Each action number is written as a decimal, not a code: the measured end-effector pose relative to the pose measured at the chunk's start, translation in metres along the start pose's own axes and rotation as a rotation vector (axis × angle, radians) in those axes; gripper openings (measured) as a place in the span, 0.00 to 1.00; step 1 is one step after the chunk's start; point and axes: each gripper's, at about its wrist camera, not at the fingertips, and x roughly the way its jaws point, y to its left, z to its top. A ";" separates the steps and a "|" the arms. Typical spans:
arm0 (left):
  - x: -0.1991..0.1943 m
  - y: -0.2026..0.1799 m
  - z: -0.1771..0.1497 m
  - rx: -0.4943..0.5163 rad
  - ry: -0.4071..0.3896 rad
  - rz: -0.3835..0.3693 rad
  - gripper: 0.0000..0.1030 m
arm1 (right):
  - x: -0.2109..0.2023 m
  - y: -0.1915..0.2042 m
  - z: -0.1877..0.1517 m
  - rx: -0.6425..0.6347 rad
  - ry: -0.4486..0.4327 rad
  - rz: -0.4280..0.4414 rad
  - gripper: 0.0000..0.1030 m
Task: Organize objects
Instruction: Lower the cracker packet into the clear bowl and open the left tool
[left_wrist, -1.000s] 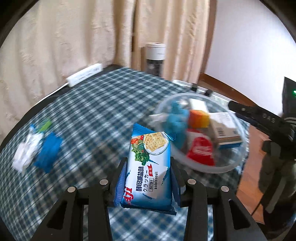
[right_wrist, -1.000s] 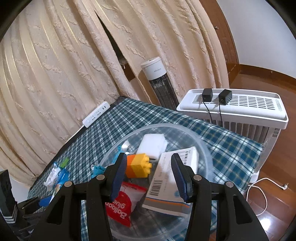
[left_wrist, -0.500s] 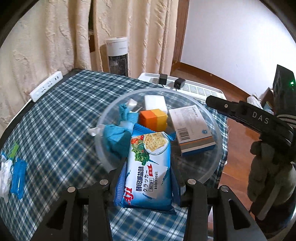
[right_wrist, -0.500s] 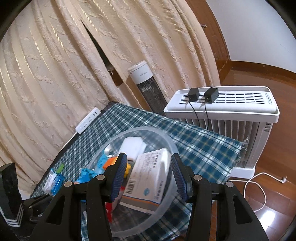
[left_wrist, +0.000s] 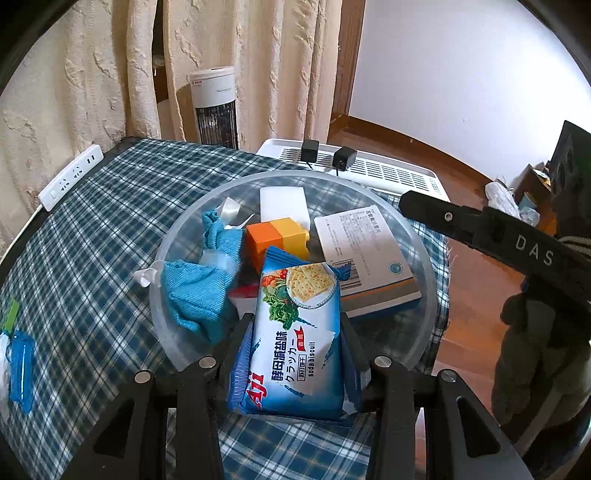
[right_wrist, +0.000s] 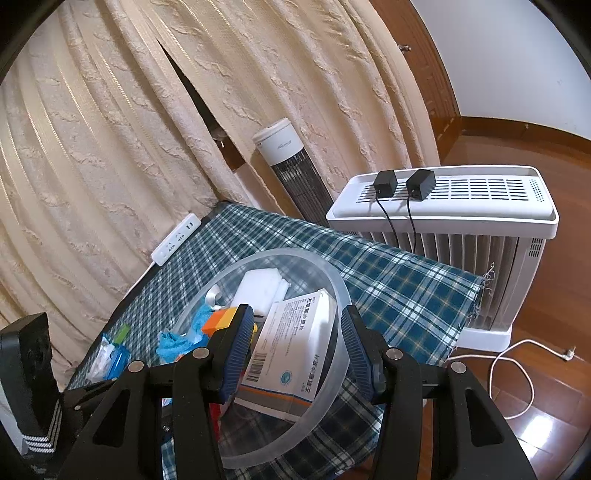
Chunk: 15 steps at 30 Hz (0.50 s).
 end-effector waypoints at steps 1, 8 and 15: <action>0.001 0.000 0.000 0.000 -0.001 -0.002 0.43 | 0.000 0.000 0.000 0.000 0.000 0.000 0.50; 0.004 0.002 0.004 -0.031 -0.013 -0.032 0.59 | 0.000 0.001 0.000 -0.001 0.001 -0.001 0.50; -0.016 0.012 0.003 -0.055 -0.071 -0.032 0.77 | 0.001 0.001 0.000 -0.002 0.000 0.002 0.50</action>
